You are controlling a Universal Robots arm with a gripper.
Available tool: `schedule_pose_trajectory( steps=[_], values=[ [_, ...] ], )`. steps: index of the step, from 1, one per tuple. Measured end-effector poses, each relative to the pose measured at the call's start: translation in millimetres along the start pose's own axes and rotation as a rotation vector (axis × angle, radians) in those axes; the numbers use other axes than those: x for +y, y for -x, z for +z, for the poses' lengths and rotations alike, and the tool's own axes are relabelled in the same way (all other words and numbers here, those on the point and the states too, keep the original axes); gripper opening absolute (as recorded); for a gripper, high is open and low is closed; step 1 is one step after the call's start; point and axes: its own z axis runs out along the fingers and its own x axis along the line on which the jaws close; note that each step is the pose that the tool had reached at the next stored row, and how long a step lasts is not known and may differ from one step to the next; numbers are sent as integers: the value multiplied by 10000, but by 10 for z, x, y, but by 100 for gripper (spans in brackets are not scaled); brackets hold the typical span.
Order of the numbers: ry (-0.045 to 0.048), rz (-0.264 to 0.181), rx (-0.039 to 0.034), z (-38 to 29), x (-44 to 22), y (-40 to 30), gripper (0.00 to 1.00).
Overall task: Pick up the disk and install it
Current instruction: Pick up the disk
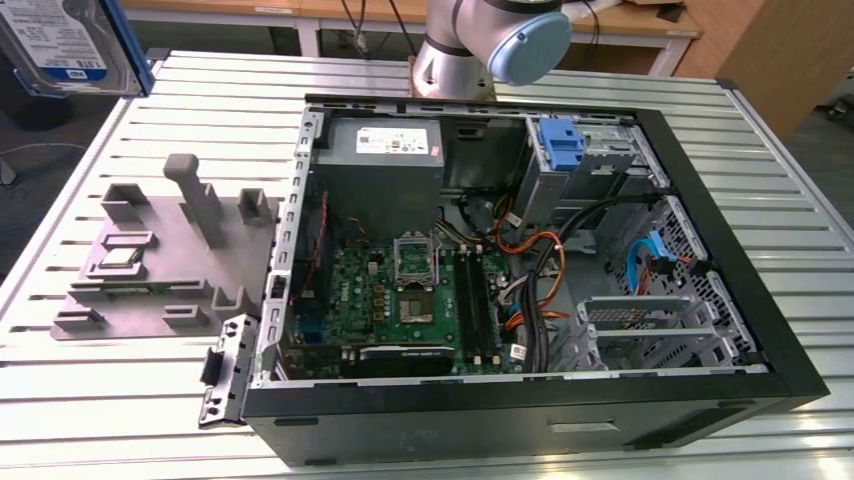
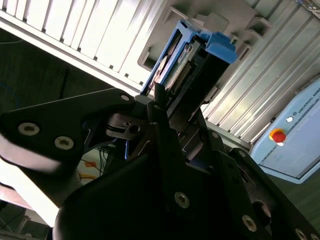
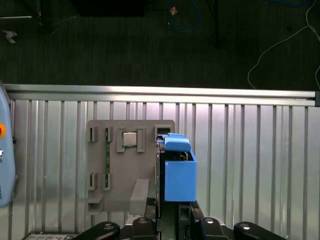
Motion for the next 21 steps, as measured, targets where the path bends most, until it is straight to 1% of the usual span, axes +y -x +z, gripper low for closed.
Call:
schedule_pose_trajectory(
  steps=[4,13,21],
  values=[
    [-1,0,-1,-33,0,1,35],
    [-1,0,0,-62,0,1,35],
    [-1,0,-1,-137,-1,2,35]
  ],
)
